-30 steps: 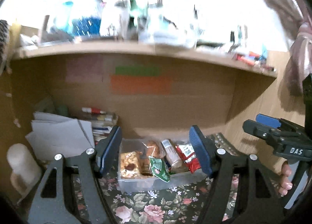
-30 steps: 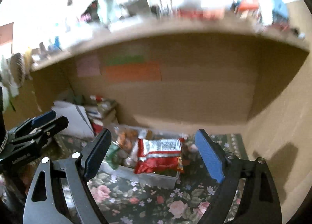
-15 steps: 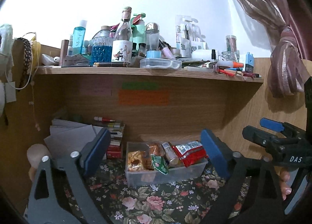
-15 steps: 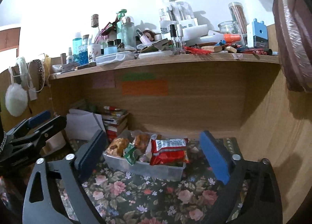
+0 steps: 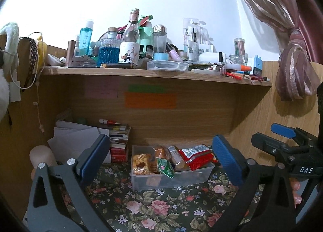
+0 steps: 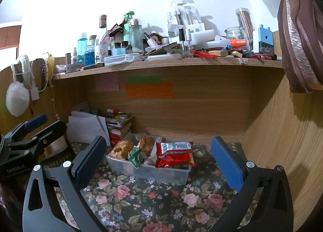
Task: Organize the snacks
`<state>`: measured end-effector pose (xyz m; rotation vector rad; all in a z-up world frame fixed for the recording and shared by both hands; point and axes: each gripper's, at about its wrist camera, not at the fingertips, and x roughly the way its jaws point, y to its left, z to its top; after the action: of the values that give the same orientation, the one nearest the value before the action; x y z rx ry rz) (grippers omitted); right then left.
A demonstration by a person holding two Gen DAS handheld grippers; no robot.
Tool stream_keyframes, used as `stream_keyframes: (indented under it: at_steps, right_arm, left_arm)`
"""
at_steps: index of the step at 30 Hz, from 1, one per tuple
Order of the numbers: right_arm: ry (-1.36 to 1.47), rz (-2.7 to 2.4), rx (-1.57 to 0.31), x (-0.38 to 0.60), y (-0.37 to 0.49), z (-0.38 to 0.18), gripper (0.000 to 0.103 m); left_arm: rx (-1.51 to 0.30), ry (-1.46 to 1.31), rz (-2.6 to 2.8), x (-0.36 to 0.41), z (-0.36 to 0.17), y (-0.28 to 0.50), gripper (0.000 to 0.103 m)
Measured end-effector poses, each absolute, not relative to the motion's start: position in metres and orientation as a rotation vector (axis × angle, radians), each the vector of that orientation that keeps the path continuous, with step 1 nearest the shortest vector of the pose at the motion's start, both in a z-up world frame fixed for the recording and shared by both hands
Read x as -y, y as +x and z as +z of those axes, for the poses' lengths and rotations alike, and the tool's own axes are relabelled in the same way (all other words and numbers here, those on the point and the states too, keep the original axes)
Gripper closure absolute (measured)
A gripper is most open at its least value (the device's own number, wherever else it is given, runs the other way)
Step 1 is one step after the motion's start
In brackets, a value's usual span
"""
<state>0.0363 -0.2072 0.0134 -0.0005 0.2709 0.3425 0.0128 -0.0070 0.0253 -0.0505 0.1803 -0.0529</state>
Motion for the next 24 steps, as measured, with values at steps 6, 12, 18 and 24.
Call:
stream_keyframes:
  at_steps: [6,12,18,24]
  right_arm:
    - [-0.003,0.339,-0.267,0.2075,0.0355,0.014,0.0]
    - [-0.006,0.333,-0.262,0.2078,0.0353,0.0155,0.0]
    - [-0.015,0.326,-0.258,0.2088,0.0349,0.0166,0.0]
    - [-0.012,0.315,-0.248,0.2101,0.0342,0.018,0.0]
  left_arm:
    - [-0.183,-0.047,-0.051,0.0093,0.0249,0.0133,0.0]
    - [-0.183,-0.047,-0.052,0.0085,0.0249,0.0137,0.0]
    - [-0.184,-0.046,-0.051,0.0109,0.0254,0.0139,0.0]
    - [-0.181,-0.043,-0.057,0.0133,0.0261,0.0133,0.0]
